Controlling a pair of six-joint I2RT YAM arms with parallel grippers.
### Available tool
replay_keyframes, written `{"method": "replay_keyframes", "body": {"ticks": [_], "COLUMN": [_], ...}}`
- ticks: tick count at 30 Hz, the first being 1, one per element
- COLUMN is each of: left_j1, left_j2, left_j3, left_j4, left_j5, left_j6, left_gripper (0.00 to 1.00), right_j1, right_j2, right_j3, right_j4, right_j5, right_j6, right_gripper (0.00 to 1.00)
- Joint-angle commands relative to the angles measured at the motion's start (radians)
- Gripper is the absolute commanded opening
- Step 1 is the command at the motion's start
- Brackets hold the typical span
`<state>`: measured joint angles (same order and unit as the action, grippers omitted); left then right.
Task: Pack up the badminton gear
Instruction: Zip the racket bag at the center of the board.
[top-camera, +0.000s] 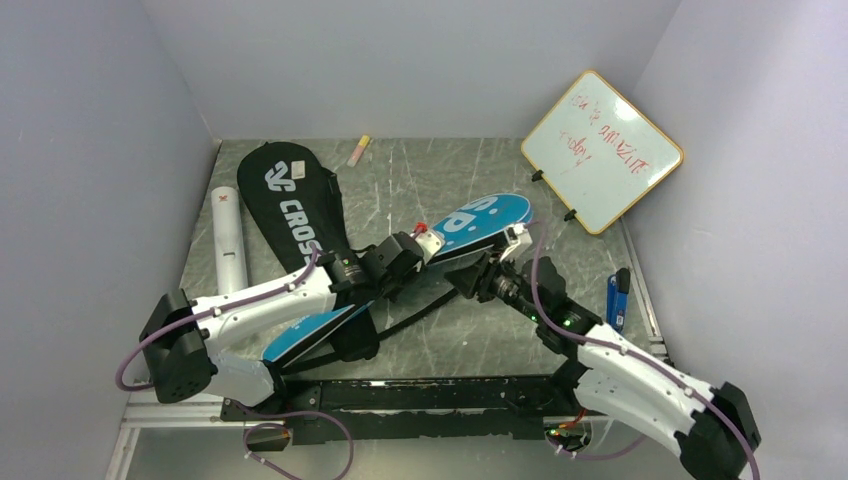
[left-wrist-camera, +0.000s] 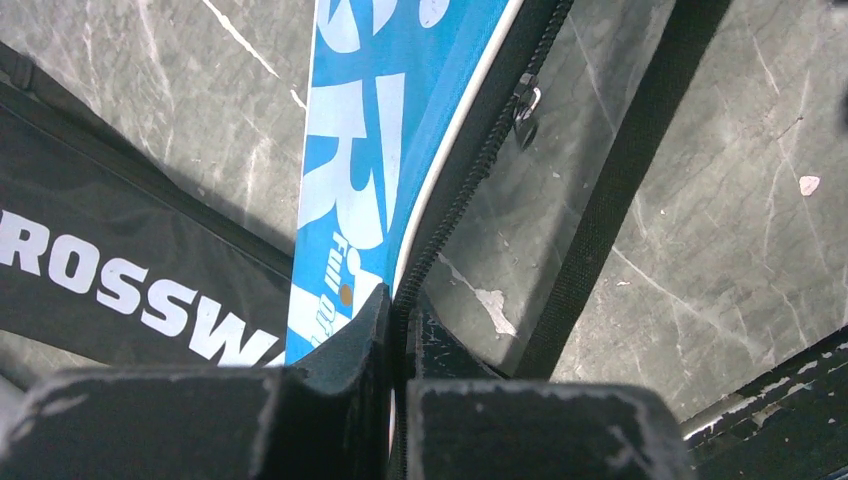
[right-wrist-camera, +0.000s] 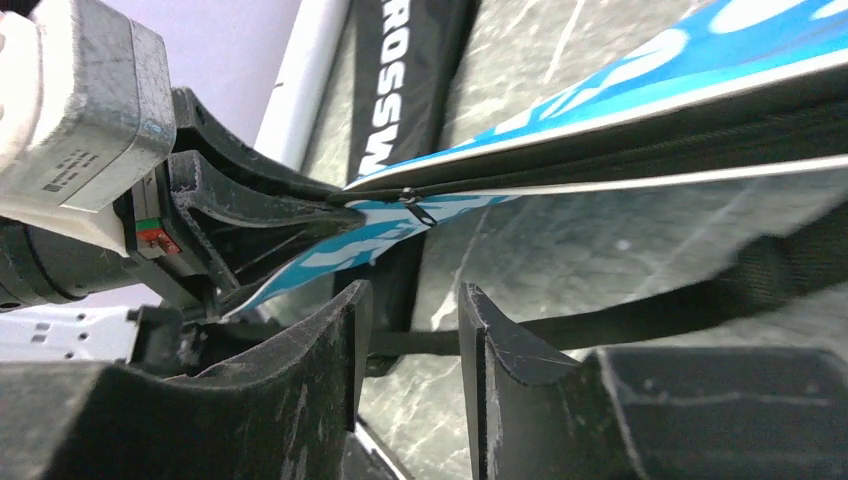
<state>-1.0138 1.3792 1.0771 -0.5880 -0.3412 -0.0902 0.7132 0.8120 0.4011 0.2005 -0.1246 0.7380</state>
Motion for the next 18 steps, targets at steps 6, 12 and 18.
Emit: {"method": "replay_keyframes", "body": {"ticks": [6, 12, 18], "left_j1": [0.012, 0.012, 0.012], "left_j2": [-0.012, -0.02, -0.005], "left_j3": [0.035, 0.03, 0.035], "left_j4": [0.049, 0.059, 0.059], "left_j5": [0.001, 0.033, 0.073], "left_j6": [0.006, 0.013, 0.02], "left_gripper": [0.05, 0.05, 0.05], "right_j1": [-0.002, 0.0, 0.0], "right_j2": [-0.031, 0.084, 0.179], "right_j3": [0.051, 0.019, 0.004], "right_j4": [-0.081, 0.142, 0.326], "right_j5": [0.07, -0.03, -0.095], "right_j6": [-0.07, -0.053, 0.009], "right_gripper": [0.39, 0.46, 0.57]}}
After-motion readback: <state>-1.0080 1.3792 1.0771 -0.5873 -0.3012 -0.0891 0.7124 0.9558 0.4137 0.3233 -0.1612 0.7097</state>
